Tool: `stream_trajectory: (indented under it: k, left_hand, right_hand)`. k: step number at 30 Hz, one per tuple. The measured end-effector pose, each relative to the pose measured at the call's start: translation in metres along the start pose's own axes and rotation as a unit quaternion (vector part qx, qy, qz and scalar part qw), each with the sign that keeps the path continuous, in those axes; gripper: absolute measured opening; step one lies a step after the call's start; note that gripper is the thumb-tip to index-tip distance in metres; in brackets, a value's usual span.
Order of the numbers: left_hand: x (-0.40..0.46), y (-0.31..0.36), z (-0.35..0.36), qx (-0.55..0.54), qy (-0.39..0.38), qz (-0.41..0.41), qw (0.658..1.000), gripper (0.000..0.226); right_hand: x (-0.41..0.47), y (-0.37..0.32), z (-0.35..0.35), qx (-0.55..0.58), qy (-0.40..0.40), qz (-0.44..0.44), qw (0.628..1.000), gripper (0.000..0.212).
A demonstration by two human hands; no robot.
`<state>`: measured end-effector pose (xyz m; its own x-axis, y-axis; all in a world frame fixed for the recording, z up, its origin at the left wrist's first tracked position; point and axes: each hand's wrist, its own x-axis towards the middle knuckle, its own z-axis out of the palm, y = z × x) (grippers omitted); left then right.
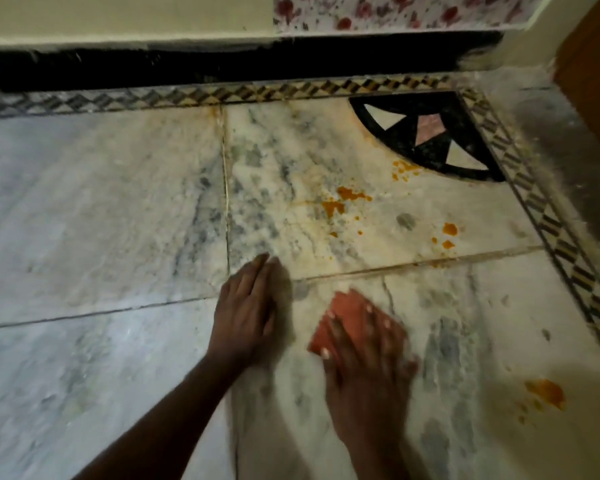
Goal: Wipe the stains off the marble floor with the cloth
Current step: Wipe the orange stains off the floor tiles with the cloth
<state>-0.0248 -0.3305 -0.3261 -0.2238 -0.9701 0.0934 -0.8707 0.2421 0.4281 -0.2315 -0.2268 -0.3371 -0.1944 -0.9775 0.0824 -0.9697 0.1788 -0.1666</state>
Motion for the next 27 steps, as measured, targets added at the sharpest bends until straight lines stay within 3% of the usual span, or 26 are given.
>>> stream_trajectory:
  k: [2,5,8,11,12,15,18,21,24,27]
  left_hand:
    - [0.056,-0.022,-0.006,0.041,0.009,0.012,0.999,0.074]
    - [0.120,-0.050,-0.009,0.056,0.033,-0.070,0.995,0.078]
    - [0.136,-0.059,0.000,0.051,0.065,-0.148,0.985,0.074]
    - [0.132,-0.061,-0.001,0.065,0.077,-0.145,0.984,0.069]
    - [0.135,-0.060,-0.002,0.067,0.078,-0.141,0.985,0.068]
    - [0.136,-0.058,-0.006,0.073,0.081,-0.151,0.982,0.066]
    - [0.136,-0.056,-0.006,0.083,0.077,-0.151,0.982,0.068]
    - [0.140,-0.055,-0.010,0.089,0.070,-0.165,0.980,0.070]
    - [0.140,-0.053,-0.012,0.101,0.053,-0.167,0.979,0.073]
    - [0.141,-0.055,-0.012,0.108,0.030,-0.177,0.978,0.077]
  right_hand:
    - [0.030,0.019,0.010,0.007,0.026,0.106,0.994,0.057]
    - [0.110,0.004,0.029,0.026,0.060,0.208,0.976,0.059]
    - [0.139,-0.032,0.034,0.013,0.044,0.124,0.991,0.059]
    - [0.096,-0.037,0.021,0.002,0.010,0.004,1.000,0.060]
    - [0.086,-0.026,0.015,-0.003,0.003,0.002,1.000,0.061]
    - [0.102,0.009,0.012,-0.016,0.009,0.118,0.993,0.062]
    - [0.164,0.001,0.028,0.005,0.029,0.252,0.967,0.063]
    - [0.187,-0.051,0.033,-0.009,0.025,0.187,0.982,0.062]
    - [0.132,-0.081,0.023,-0.017,0.024,0.069,0.997,0.061]
    - [0.111,-0.059,0.017,0.001,0.037,0.081,0.996,0.059]
